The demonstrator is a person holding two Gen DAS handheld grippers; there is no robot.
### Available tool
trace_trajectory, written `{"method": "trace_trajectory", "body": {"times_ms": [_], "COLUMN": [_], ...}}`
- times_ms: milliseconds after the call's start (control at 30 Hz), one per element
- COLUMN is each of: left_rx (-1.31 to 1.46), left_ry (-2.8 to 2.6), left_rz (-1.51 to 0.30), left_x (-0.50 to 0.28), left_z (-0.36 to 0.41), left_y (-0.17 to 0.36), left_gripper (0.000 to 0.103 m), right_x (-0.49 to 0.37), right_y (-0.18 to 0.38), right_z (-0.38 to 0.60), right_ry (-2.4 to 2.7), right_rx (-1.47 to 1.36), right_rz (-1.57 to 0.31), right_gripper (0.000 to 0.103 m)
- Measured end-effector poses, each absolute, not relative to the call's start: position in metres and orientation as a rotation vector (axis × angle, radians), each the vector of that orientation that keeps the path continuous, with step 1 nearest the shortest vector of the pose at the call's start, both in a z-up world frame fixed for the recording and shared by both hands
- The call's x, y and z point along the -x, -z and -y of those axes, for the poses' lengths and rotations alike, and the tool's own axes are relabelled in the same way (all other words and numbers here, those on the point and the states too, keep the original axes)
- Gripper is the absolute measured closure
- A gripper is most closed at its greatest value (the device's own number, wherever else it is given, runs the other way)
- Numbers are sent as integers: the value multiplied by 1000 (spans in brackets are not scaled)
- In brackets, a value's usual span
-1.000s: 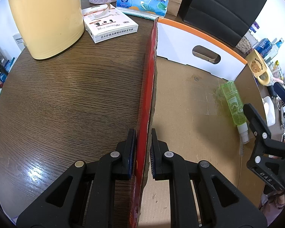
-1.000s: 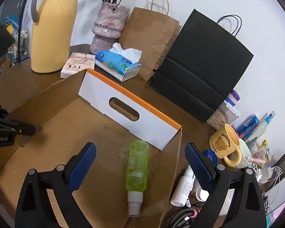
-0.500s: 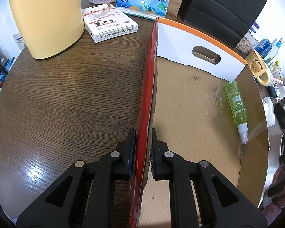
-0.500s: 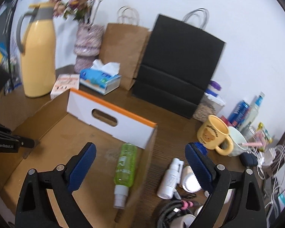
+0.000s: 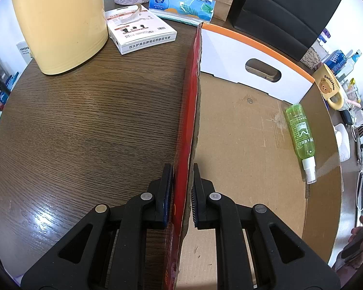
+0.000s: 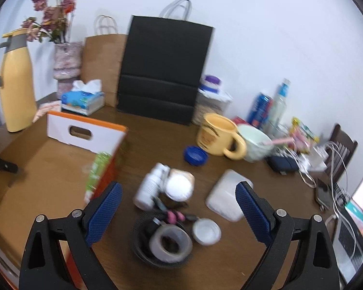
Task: Organize rigid objects
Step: 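Move the right gripper back over the grey tape roll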
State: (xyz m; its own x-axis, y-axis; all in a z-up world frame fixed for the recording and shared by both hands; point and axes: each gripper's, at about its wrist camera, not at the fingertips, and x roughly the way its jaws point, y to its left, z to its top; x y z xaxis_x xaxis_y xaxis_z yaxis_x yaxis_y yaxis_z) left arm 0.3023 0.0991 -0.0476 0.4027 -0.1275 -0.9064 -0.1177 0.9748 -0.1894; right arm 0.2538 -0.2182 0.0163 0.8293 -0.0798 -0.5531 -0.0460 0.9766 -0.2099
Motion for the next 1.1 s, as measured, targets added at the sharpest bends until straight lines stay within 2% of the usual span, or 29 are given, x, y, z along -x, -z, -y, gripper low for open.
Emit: {"method": "trace_trajectory", "body": {"times_ms": [400,1100], "left_rx": [238,238], "left_ry": [6,5], "left_rz": [-1159,-1158], "left_x": [-302,-302], "left_z": [-99,-99], "left_y": [48,48], "left_gripper": [93,93], "right_x": [-240,-254], "right_y": [19,51], "right_z": [281,259], "right_ry": [129,17], "right_rx": [107,-15], "right_rz": [-692,-731], "right_gripper": [5,5]}}
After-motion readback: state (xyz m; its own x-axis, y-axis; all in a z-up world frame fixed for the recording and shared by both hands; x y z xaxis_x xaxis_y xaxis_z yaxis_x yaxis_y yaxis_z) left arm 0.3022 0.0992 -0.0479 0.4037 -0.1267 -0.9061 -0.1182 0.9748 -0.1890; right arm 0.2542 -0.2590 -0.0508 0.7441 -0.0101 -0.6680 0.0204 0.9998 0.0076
